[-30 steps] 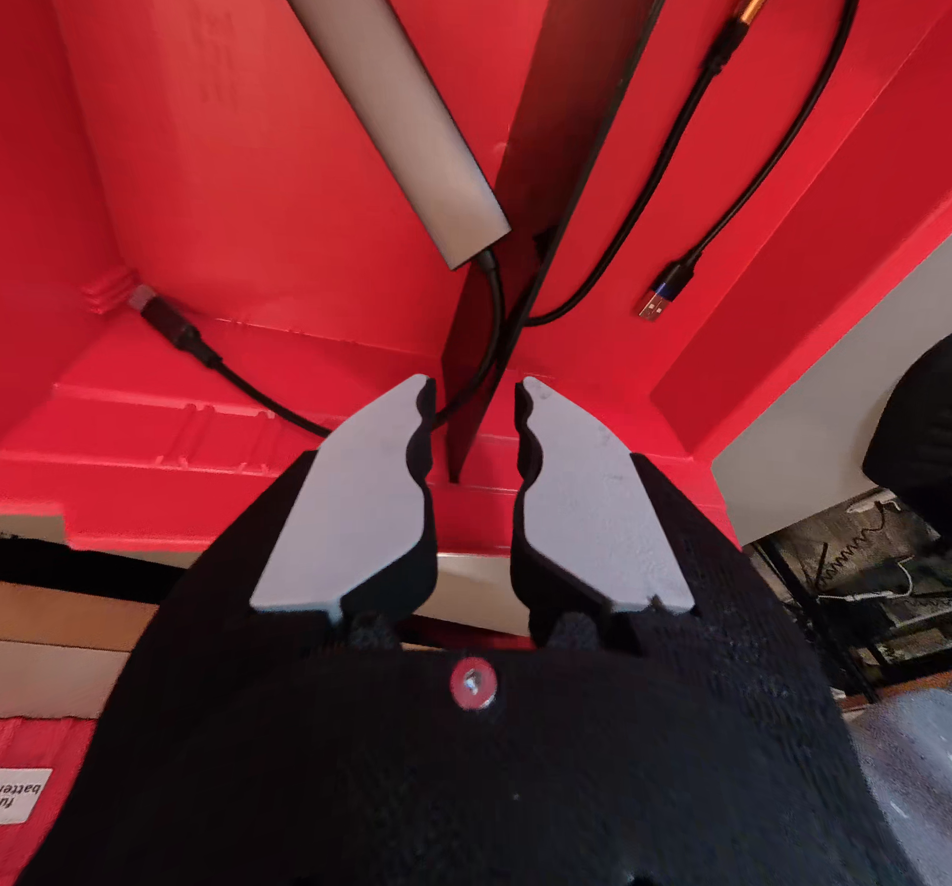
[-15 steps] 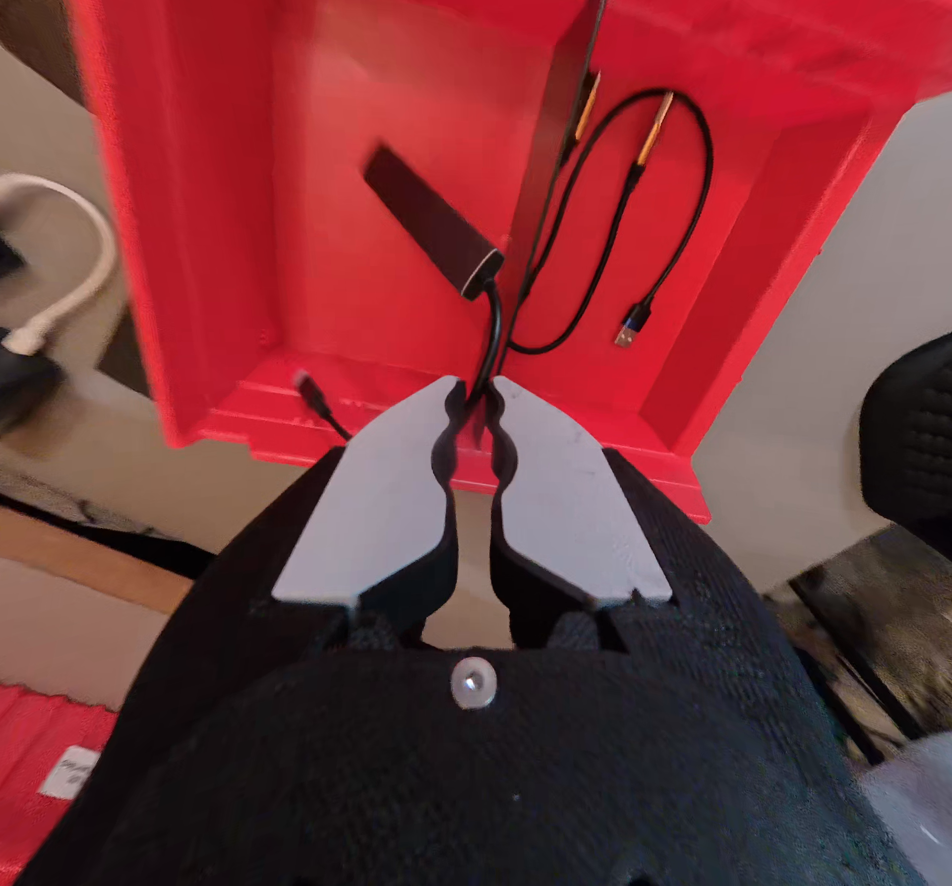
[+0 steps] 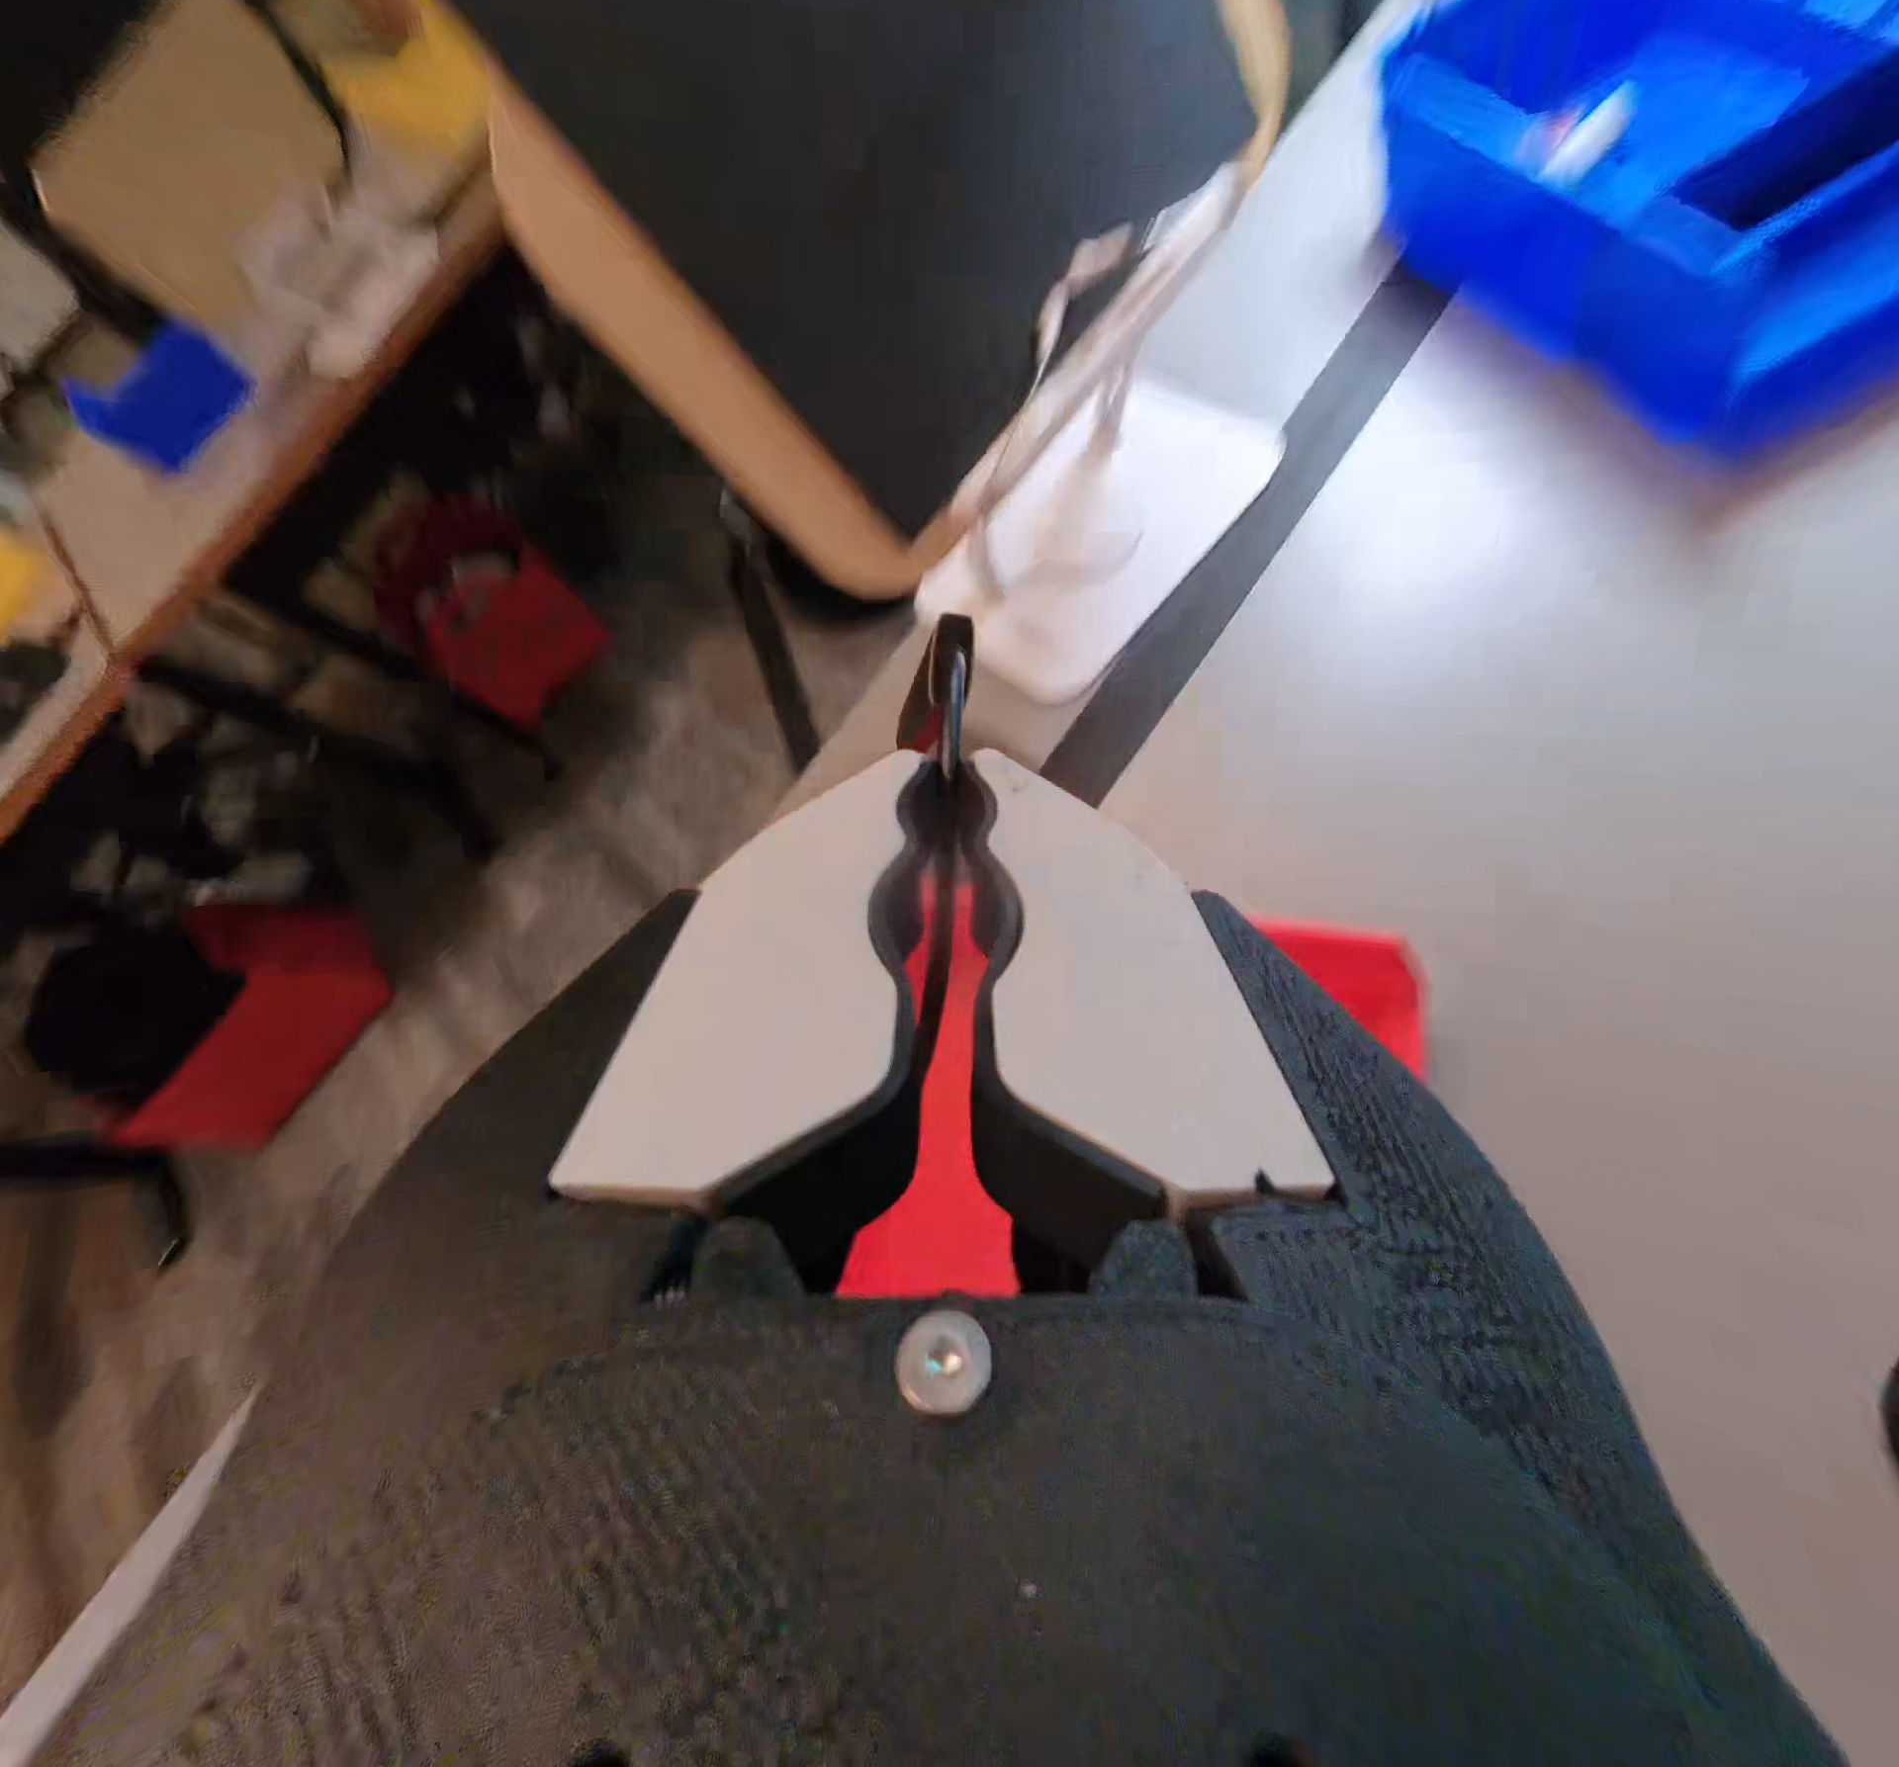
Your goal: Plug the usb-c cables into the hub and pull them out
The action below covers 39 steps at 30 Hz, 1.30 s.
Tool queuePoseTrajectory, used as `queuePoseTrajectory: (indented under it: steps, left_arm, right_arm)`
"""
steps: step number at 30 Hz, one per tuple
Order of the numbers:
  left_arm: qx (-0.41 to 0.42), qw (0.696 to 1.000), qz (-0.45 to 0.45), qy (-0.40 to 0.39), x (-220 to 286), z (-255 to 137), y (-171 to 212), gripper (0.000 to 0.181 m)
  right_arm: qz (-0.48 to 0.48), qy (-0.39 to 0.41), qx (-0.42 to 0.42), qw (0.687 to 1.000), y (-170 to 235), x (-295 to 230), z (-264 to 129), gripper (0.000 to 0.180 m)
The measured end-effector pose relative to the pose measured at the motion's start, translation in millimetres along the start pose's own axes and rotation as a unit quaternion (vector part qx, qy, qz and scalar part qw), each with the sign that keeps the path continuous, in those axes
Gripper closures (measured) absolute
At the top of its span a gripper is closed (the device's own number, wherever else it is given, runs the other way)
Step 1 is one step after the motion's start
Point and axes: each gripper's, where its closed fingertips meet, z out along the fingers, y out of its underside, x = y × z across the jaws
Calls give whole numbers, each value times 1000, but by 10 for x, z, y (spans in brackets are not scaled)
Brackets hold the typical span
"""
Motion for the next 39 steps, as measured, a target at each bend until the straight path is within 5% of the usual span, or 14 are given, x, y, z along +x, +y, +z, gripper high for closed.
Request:
queuePoseTrajectory:
  steps: [1, 6, 14, 19, 25, 27, 32, 36, 39]
  left_arm:
    - [45, 999, -3, 12, 166, -45, -158, 177]
    - [264, 958, -36, 104, 1131, -267, -721, 177]
    - [503, 835, -103, 197, 1991, -645, -1217, 177]
    - [586, 765, -173, 202, 1923, -731, -1390, 177]
    - [610, 725, -237, 215, 2060, -475, -1301, 177]
    - [608, 726, -239, 214, 2152, -386, -1320, 177]
    - [584, 750, -228, 214, 2302, -122, -1332, 177]
    - [447, 852, -147, 229, 2436, 327, -1159, 175]
    - [397, 882, -106, 231, 2443, 343, -1061, 164]
  right_arm:
    - [6, -5, 10, 1000, -71, -15, 11, 137]
    - [23, -42, 62, 997, -552, -109, 108, 134]
    - [97, -203, 190, 955, -1467, -621, 324, 122]
    - [152, -251, 279, 914, -1940, -1015, 491, 124]
    - [207, -222, 362, 881, -2444, -782, 498, 134]
    - [226, -213, 386, 869, -2501, -619, 402, 154]
    - [154, -206, 367, 894, -2552, -501, 196, 166]
    - [49, -197, 281, 938, -2510, -406, 134, 169]
    - [-44, -225, 179, 957, -2278, -423, 99, 169]
